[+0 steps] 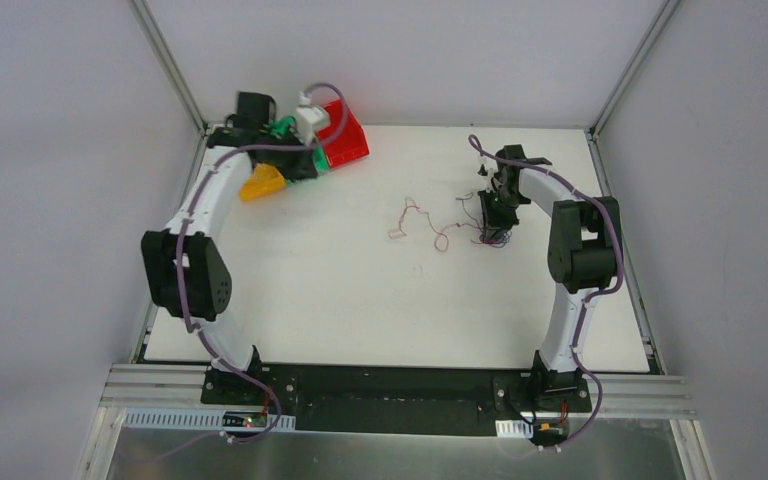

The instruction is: Untangle the cables

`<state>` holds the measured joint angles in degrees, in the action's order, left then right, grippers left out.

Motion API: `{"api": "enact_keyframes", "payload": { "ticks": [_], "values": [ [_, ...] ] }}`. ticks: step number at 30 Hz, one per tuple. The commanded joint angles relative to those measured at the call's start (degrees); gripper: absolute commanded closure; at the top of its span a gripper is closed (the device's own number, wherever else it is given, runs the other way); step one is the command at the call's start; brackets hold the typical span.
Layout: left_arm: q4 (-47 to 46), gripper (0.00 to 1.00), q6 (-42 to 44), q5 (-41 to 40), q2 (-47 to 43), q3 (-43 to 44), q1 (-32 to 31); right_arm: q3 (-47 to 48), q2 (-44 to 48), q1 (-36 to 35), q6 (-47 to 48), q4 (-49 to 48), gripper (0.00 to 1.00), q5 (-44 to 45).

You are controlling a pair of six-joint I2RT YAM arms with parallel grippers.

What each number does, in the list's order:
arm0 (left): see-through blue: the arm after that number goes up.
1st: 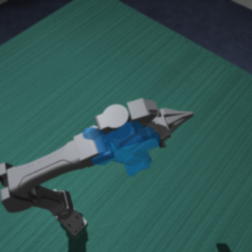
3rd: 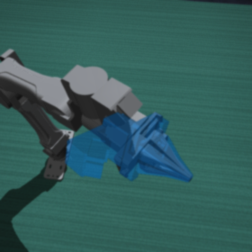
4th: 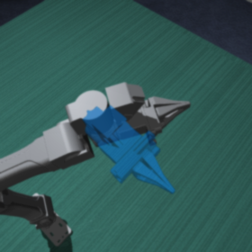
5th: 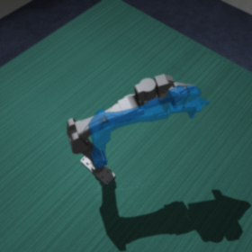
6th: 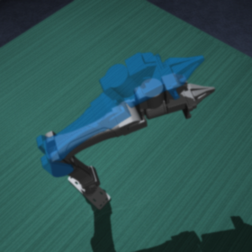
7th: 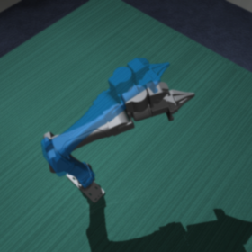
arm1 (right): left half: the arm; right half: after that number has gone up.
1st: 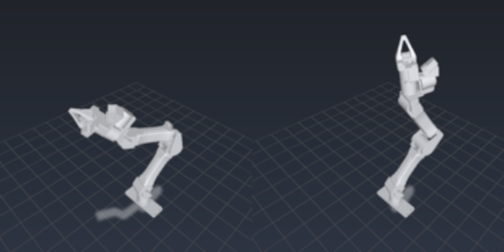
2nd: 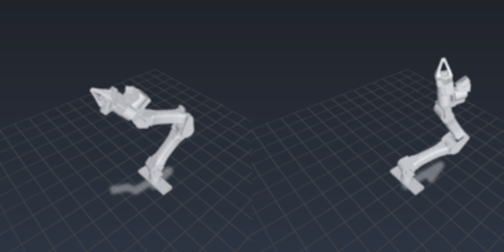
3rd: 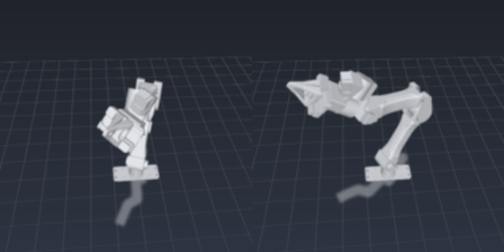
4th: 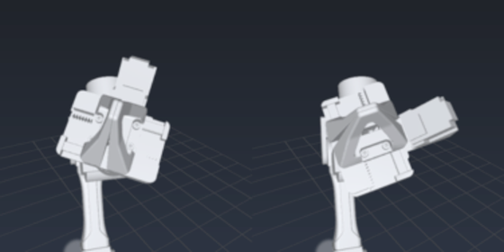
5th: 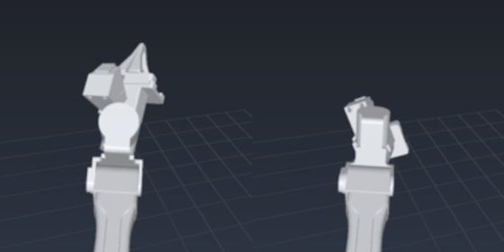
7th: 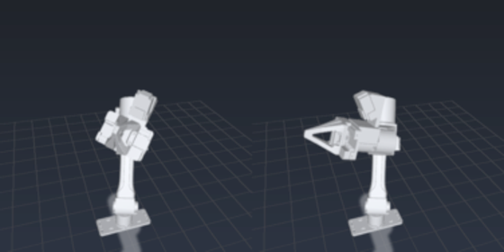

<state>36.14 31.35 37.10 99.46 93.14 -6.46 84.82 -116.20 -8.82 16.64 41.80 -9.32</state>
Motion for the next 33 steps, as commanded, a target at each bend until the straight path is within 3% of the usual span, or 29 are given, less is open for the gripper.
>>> {"api": "enact_keyframes", "payload": {
  "ticks": [1, 5, 12, 21, 33],
  "values": [
    [1.8, 1.0, -12.0, 13.3, -5.4, 9.3, 7.5, -1.9, 0.2, 0.4, 2.7, 1.2, 0.9, 3.6],
    [0.2, 1.0, -20.1, 17.7, -4.6, 18.7, 12.4, -2.8, 0.1, 0.6, 3.6, 1.4, 1.0, 4.2],
    [-9.0, 1.0, -30.7, 18.1, -1.9, 29.0, 14.6, -3.3, 0.2, 0.6, 4.0, 1.9, 1.0, 3.3],
    [-19.0, 1.0, -36.1, 14.1, 6.7, 31.8, 12.5, -2.4, 3.0, 0.6, 4.8, 4.5, 1.0, -6.8],
    [-26.3, 1.0, -40.9, 10.6, 18.9, 36.9, 11.5, -0.5, 5.5, 0.6, 4.7, 6.6, 1.0, -9.9]
  ]
}}
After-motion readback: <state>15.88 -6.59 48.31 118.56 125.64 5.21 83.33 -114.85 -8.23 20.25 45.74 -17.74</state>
